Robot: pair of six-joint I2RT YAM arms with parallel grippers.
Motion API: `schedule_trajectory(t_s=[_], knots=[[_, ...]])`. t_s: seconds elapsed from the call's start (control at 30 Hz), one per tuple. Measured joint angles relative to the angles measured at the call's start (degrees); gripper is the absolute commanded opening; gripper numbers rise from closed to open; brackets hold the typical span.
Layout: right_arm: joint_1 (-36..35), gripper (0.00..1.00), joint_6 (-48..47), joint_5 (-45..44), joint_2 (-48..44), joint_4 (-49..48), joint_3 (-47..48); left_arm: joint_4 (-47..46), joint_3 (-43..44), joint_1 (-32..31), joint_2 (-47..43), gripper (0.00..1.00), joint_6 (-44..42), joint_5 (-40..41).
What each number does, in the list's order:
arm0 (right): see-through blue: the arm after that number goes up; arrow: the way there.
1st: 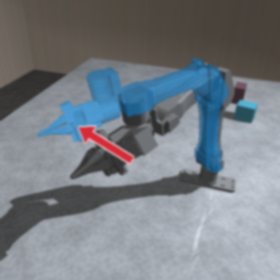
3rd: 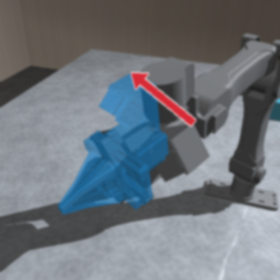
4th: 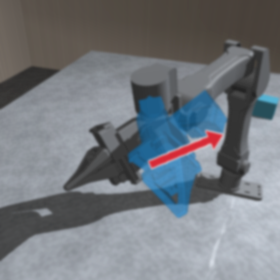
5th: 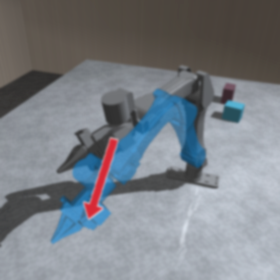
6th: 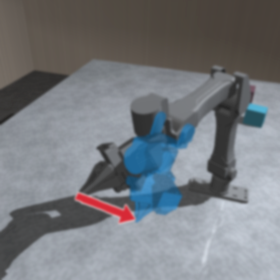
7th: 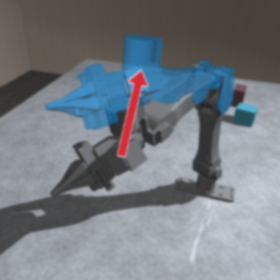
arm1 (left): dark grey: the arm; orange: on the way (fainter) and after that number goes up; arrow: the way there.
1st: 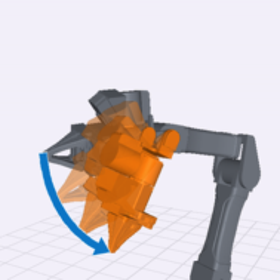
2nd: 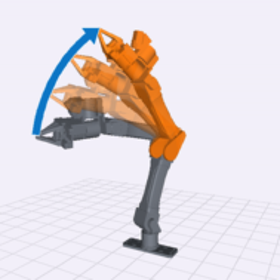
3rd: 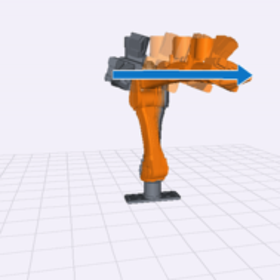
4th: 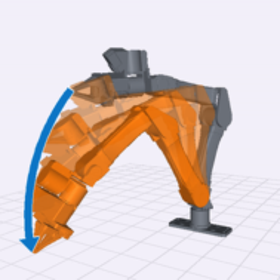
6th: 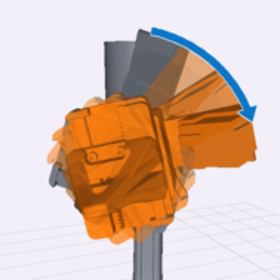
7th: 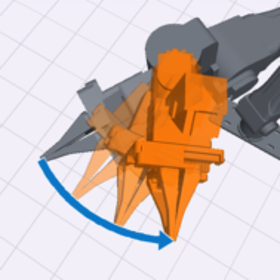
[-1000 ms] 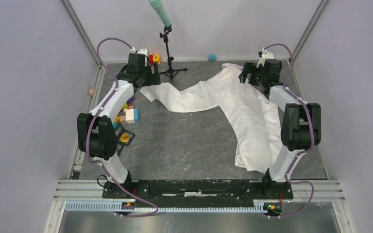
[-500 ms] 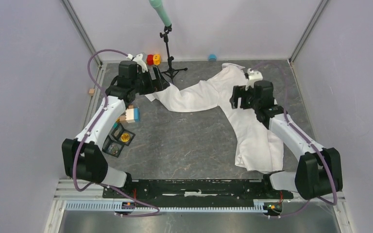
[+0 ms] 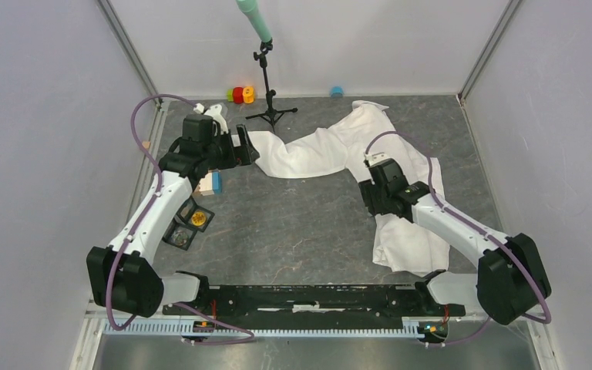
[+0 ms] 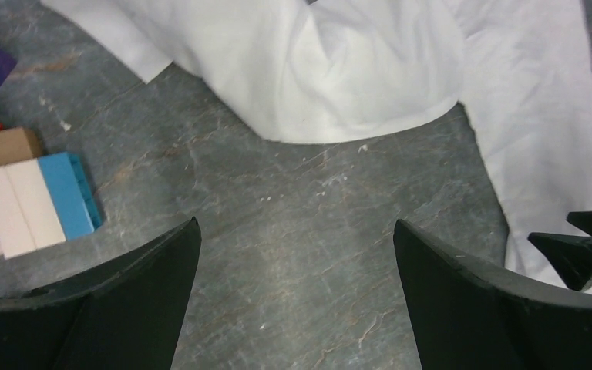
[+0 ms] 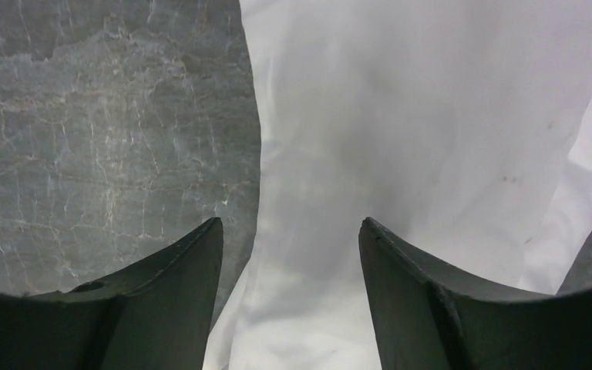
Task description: Pin the brooch onto the clothing
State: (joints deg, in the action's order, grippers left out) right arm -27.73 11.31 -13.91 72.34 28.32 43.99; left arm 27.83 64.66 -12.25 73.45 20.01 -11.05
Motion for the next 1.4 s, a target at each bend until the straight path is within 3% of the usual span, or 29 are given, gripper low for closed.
schedule_trajectory(t_s=[0.23, 0.63, 0.73, 0.97, 1.17, 1.4], knots=[[-7.74, 0.58, 3.67, -2.97, 3.56, 5.62, 1.49, 2.54, -0.94, 0.0, 0.04, 1.0, -0.52, 4.09], [-11.15, 0.46, 9.66, -8.96, 5.66, 9.86, -1.66, 3.19, -0.94, 0.0, 0.04, 1.0, -0.59, 5.14], [-11.23, 0.36, 10.16, -10.38, 6.27, 10.19, -3.1, 3.21, -0.94, 0.0, 0.04, 1.0, -0.59, 4.98], [-11.37, 0.0, 10.54, -12.35, 7.65, 10.21, -3.72, 3.21, -0.92, 0.0, 0.04, 1.0, -0.59, 4.94], [-11.72, 0.0, 10.71, -12.22, 6.88, 11.04, -2.78, 3.21, -0.94, 0.0, 0.04, 1.0, -0.59, 4.94], [-15.43, 0.0, 9.2, -5.01, 2.45, 9.31, 3.54, 3.21, -0.94, 0.0, 0.04, 1.0, -0.59, 4.94]])
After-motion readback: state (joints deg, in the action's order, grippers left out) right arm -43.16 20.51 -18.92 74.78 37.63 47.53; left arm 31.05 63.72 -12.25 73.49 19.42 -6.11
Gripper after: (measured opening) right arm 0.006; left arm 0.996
